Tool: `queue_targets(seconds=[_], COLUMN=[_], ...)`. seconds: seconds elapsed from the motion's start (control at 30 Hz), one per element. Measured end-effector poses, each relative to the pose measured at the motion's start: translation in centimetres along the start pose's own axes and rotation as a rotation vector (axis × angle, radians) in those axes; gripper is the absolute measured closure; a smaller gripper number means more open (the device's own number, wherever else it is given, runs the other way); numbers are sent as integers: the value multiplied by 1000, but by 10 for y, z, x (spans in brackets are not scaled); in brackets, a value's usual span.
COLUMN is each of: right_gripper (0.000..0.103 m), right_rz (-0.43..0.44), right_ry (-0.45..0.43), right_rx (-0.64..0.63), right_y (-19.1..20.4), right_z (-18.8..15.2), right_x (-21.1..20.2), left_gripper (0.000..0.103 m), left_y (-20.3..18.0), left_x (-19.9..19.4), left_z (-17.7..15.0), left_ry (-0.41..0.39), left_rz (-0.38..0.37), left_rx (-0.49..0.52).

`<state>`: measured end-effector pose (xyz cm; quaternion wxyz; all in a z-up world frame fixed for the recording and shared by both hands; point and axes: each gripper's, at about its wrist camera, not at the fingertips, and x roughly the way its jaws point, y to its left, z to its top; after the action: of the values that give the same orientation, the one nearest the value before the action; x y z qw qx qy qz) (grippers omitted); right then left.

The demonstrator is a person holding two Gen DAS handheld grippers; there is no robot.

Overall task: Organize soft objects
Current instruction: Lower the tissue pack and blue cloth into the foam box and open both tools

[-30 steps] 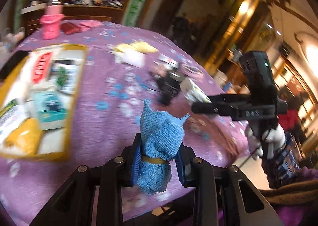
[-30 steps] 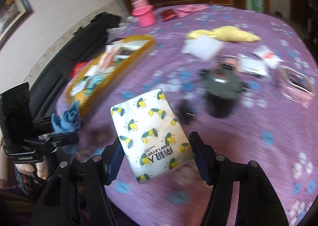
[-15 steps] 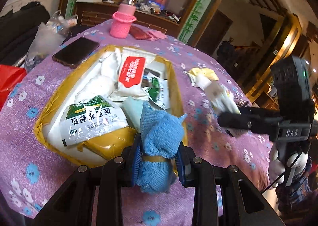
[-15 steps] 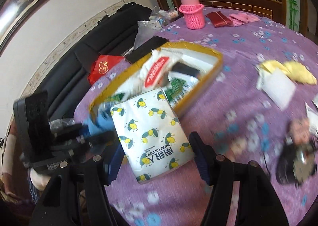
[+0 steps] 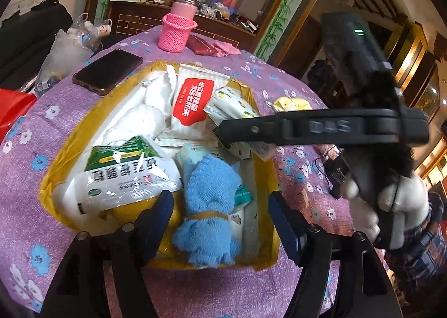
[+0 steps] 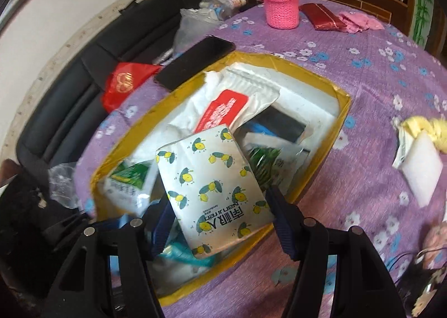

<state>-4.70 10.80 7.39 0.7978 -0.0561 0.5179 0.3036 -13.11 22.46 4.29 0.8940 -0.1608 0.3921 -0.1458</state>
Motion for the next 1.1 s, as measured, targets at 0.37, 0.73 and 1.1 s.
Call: queue_targets(seconds=[0.37,0.73,1.1], right_gripper=[40,21,20], right_rz=[-227,-60,-72], right_ry=[28,-168,-314], right_rx=[-81,26,207], right_y=[-5,-26,-114], right_z=[31,-10,-117], right_x=[41,-41,-133], left_gripper=[26,14,10], left_y=[15,-6,-90], left_x=[-22,-29,-17], left_z=[-4,-5,-15], left_ry=[-52,-45,20], left_rz=[2,15,-31], left_rx=[-75,-62,98])
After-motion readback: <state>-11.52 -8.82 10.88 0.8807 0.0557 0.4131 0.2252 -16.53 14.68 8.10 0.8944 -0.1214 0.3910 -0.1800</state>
